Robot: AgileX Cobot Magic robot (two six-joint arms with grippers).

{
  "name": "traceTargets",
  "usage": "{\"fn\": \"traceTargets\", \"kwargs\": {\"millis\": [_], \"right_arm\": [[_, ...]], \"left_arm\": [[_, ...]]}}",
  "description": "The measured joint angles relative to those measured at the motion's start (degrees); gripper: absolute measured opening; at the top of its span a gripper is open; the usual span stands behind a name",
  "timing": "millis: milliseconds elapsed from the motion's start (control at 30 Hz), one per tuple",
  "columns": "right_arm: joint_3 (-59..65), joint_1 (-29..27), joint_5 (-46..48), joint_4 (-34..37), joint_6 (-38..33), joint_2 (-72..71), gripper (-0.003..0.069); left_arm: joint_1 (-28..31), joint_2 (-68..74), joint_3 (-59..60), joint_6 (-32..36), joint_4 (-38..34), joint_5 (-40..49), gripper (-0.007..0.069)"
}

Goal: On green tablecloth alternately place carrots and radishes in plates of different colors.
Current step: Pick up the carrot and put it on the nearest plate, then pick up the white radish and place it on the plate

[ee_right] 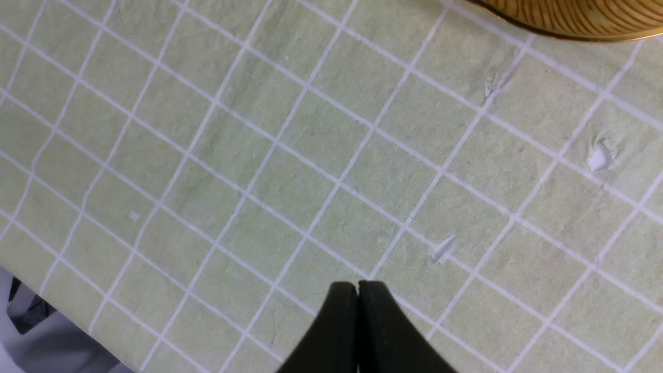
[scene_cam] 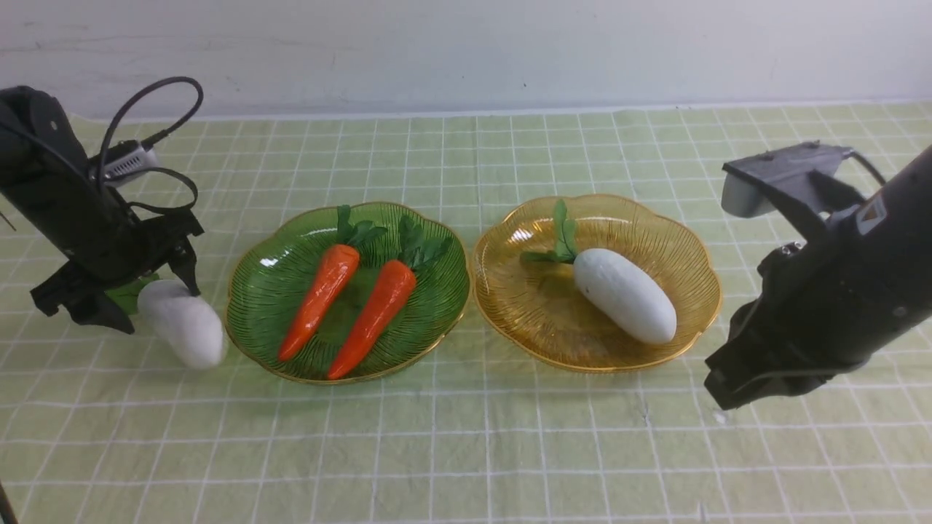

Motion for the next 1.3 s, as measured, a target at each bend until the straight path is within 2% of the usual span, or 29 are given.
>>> {"fn": "traceTargets", "kwargs": {"millis": [100, 167, 433, 633, 733, 867, 933, 1067, 1300], "right_arm": [[0.0, 0.0, 0.0, 0.0, 0.0, 0.0, -0.0015], [0.0, 0.0, 0.0, 0.0, 0.0, 0.0, -0.0015], [0.0, 0.0, 0.0, 0.0, 0.0, 0.0, -0.0015], [0.0, 0.0, 0.0, 0.0, 0.0, 0.0, -0.0015], [0.0, 0.0, -1.52, 0.0, 0.0, -0.76, -0.0015], [0.0, 0.0, -1.47, -0.65, 0.0, -5.27, -0.0015], [0.0, 0.0, -1.1, -1.23, 0.12, -7.37, -0.0015], [0.18, 0.0, 0.02, -3.41, 2.45, -16.57, -0.0015], [5.39, 0.0, 0.59, -5.85, 4.58, -32.74, -0.0015]], "left_arm": [[0.0, 0.96, 0.0, 1.11, 0.33, -0.38, 0.0521], [0.0, 1.03, 0.0, 3.15, 0.82, -0.37, 0.0472], [0.0, -4.26, 0.0, 5.53, 3.86, 2.5, 0.0465], [-2.04, -11.69, 0.0, 9.43, 0.04, 2.78, 0.0465], [-6.57, -13.46, -0.21, 14.77, -7.58, 3.73, 0.0465], [-12.92, -12.87, -0.51, 17.94, -14.73, 4.2, 0.0465], [-14.6, -12.5, -1.02, 17.99, -15.59, 4.24, 0.0465], [-21.89, -9.12, -6.44, 18.02, -16.45, 4.3, 0.0465], [-31.72, 0.64, -19.92, 17.89, -16.79, 3.64, 0.0465]]}}
